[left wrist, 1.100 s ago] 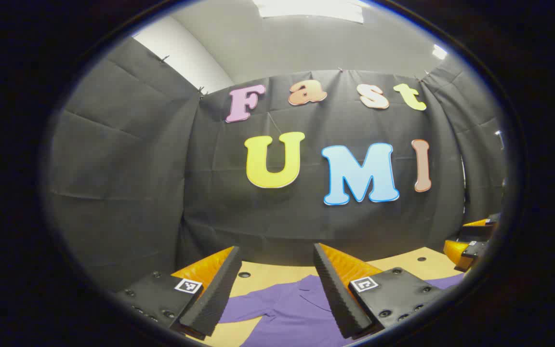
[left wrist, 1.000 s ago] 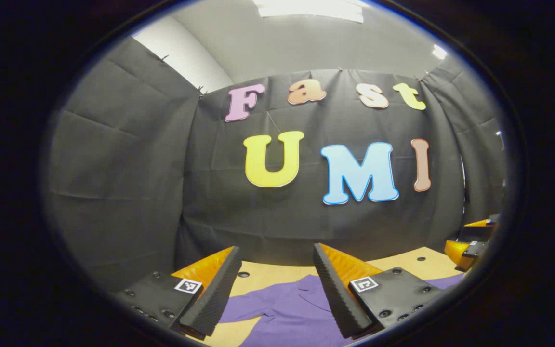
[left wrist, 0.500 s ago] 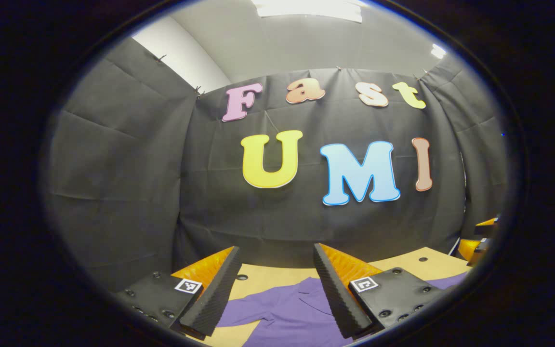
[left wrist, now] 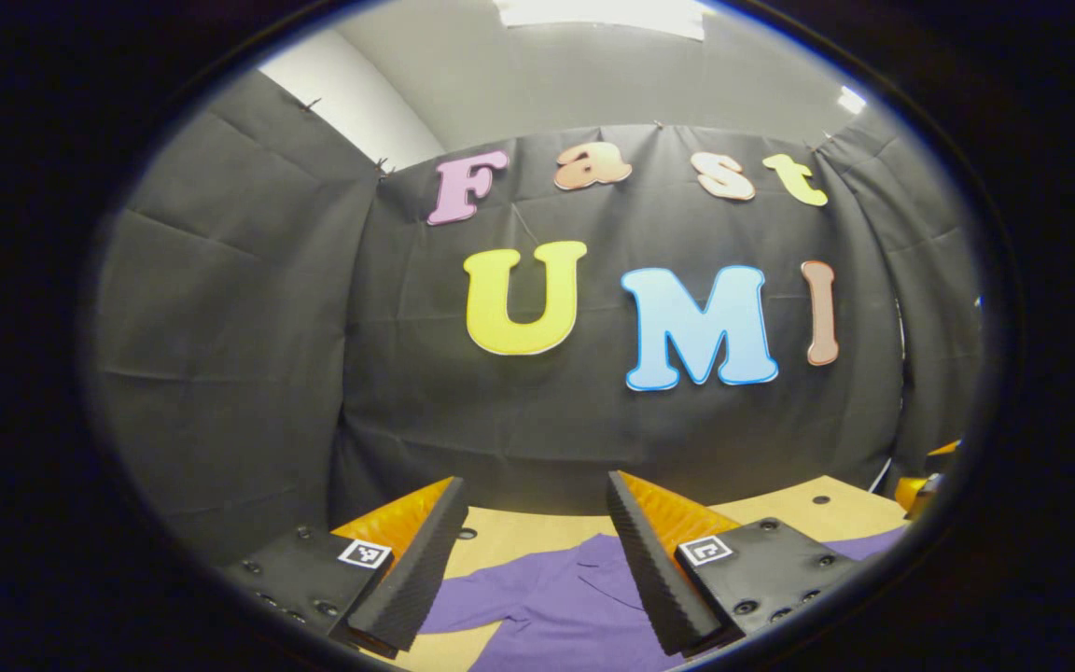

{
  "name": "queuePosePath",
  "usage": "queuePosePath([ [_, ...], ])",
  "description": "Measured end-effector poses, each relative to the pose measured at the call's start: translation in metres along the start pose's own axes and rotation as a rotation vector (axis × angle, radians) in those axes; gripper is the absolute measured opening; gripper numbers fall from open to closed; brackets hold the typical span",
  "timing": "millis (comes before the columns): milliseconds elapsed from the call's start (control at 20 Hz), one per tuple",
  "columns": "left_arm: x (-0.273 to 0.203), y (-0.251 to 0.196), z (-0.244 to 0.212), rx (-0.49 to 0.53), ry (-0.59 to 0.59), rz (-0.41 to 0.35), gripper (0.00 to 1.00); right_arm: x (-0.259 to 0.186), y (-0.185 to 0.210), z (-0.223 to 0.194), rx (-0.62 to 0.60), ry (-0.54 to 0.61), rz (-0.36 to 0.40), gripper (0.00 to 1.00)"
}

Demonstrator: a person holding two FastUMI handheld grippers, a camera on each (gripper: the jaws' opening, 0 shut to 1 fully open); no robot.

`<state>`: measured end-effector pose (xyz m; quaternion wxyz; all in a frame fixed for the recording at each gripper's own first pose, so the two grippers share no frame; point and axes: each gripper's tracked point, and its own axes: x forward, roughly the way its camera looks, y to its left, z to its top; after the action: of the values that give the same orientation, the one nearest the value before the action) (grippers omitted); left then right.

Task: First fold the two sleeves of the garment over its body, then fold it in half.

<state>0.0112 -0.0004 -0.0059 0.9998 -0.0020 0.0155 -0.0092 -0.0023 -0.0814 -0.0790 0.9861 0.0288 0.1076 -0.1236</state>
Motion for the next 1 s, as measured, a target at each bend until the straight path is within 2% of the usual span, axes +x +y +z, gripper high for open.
queuePosePath([
  [200,-0.001,0.005,-0.005,0.005,0.012,0.016,0.98,0.010,-0.037,-0.037,0.013,0.106,-0.101,0.85],
  [300,0.000,0.006,-0.004,0.008,0.019,0.026,0.94,0.014,-0.057,-0.058,0.032,0.162,-0.149,0.85],
  [600,-0.002,0.009,-0.009,0.011,0.040,0.052,0.96,0.030,-0.108,-0.119,0.087,0.308,-0.258,0.85],
  [650,-0.003,0.009,-0.010,0.010,0.046,0.054,0.98,0.031,-0.115,-0.131,0.104,0.338,-0.270,0.85],
  [750,-0.005,0.009,-0.010,0.008,0.052,0.057,0.94,0.035,-0.127,-0.157,0.135,0.410,-0.289,0.85],
  [800,-0.004,0.008,-0.010,0.011,0.055,0.059,0.96,0.039,-0.130,-0.168,0.152,0.446,-0.296,0.85],
  [1000,-0.007,0.008,-0.012,0.026,0.068,0.063,0.94,0.049,-0.149,-0.206,0.235,0.543,-0.337,0.85],
])
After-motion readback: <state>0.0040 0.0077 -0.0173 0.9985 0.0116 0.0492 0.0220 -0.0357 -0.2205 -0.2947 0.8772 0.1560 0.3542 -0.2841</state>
